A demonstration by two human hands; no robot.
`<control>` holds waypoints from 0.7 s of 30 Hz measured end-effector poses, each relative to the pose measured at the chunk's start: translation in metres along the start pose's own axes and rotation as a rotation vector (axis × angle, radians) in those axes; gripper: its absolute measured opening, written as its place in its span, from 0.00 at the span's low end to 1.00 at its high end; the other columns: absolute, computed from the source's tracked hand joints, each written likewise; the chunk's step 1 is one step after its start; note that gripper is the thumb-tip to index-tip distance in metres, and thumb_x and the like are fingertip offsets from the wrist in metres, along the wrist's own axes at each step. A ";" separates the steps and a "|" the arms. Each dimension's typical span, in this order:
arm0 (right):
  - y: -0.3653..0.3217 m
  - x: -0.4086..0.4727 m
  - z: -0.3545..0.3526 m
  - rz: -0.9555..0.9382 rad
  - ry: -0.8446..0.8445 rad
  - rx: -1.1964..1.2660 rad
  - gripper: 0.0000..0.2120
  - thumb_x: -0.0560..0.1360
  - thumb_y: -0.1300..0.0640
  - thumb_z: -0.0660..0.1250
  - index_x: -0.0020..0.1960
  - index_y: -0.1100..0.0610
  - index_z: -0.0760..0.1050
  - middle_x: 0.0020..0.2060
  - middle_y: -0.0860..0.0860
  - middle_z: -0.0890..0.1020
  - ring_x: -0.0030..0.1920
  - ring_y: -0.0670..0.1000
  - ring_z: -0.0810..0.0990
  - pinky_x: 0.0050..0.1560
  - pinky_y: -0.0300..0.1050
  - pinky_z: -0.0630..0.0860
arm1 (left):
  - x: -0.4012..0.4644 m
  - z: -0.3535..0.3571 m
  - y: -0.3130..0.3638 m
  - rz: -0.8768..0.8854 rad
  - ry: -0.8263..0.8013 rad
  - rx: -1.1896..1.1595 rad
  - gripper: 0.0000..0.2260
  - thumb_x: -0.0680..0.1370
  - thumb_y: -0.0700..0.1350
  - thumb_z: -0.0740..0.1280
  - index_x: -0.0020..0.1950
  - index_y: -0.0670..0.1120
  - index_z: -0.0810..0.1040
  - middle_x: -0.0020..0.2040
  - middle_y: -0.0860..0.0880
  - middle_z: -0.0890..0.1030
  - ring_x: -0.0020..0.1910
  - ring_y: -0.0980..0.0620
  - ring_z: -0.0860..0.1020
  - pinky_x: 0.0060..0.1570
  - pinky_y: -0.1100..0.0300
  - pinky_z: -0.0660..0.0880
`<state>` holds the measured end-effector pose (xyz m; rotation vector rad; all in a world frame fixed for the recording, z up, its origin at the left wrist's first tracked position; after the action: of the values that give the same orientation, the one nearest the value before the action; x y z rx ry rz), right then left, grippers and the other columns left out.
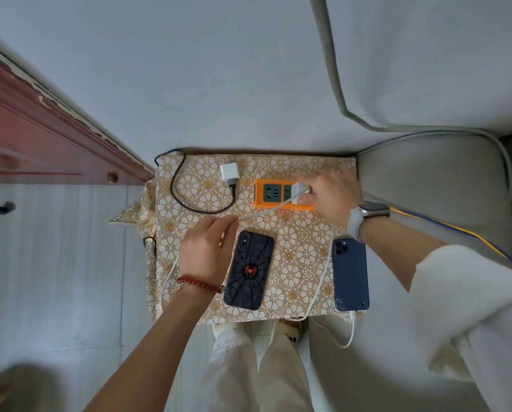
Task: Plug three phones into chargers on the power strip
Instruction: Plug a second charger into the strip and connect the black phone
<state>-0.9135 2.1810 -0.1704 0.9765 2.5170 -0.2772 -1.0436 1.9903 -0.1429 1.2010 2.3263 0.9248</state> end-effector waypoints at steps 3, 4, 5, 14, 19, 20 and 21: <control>0.001 -0.002 0.000 0.014 -0.001 -0.012 0.19 0.75 0.46 0.62 0.64 0.48 0.69 0.58 0.53 0.80 0.62 0.54 0.74 0.69 0.61 0.55 | -0.007 -0.003 -0.007 -0.028 -0.061 -0.045 0.06 0.74 0.42 0.68 0.48 0.42 0.82 0.37 0.46 0.81 0.31 0.49 0.76 0.32 0.54 0.77; -0.001 -0.004 0.000 0.019 0.007 -0.019 0.19 0.75 0.48 0.63 0.65 0.48 0.68 0.58 0.52 0.79 0.62 0.54 0.74 0.69 0.61 0.55 | -0.009 -0.003 -0.009 -0.047 -0.086 -0.051 0.06 0.74 0.42 0.68 0.48 0.42 0.82 0.38 0.46 0.81 0.32 0.49 0.76 0.33 0.53 0.77; -0.005 -0.007 0.001 0.013 0.020 -0.020 0.20 0.75 0.49 0.63 0.66 0.50 0.67 0.60 0.52 0.79 0.63 0.54 0.73 0.69 0.61 0.57 | -0.013 -0.004 -0.013 -0.071 -0.107 -0.053 0.06 0.75 0.42 0.68 0.48 0.42 0.82 0.39 0.46 0.81 0.33 0.50 0.77 0.34 0.53 0.78; -0.013 -0.035 -0.010 0.031 0.385 0.158 0.08 0.75 0.65 0.62 0.48 0.64 0.79 0.45 0.60 0.81 0.48 0.61 0.77 0.49 0.54 0.71 | -0.051 -0.019 -0.047 -0.137 -0.168 -0.023 0.04 0.73 0.39 0.69 0.46 0.42 0.82 0.39 0.47 0.83 0.35 0.54 0.76 0.35 0.63 0.72; -0.020 -0.022 -0.012 0.135 0.266 0.096 0.11 0.76 0.62 0.59 0.55 0.61 0.77 0.50 0.59 0.80 0.52 0.59 0.75 0.55 0.54 0.70 | -0.059 -0.013 -0.056 -0.337 -0.295 -0.028 0.05 0.76 0.42 0.65 0.44 0.43 0.80 0.40 0.47 0.83 0.40 0.48 0.81 0.39 0.59 0.74; -0.021 -0.028 -0.012 0.151 0.241 0.092 0.13 0.76 0.62 0.59 0.60 0.60 0.73 0.54 0.58 0.78 0.56 0.59 0.74 0.58 0.56 0.69 | -0.062 -0.014 -0.058 -0.441 -0.308 -0.117 0.05 0.76 0.42 0.65 0.43 0.45 0.80 0.38 0.47 0.82 0.39 0.48 0.82 0.38 0.58 0.75; -0.021 -0.037 -0.012 0.182 0.256 0.123 0.17 0.76 0.62 0.60 0.64 0.60 0.69 0.59 0.58 0.75 0.60 0.59 0.72 0.62 0.57 0.68 | -0.067 -0.015 -0.058 -0.561 -0.320 -0.270 0.04 0.75 0.42 0.66 0.41 0.46 0.79 0.37 0.48 0.82 0.38 0.47 0.83 0.37 0.56 0.78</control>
<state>-0.9067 2.1471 -0.1424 1.3580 2.6380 -0.2690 -1.0477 1.9045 -0.1713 0.4969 2.0293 0.7438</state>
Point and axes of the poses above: each hand's wrist, its own x-axis towards the middle knuckle, its own z-axis out of the palm, y = z × x, the point moved 5 cm from there along x, towards the middle knuckle
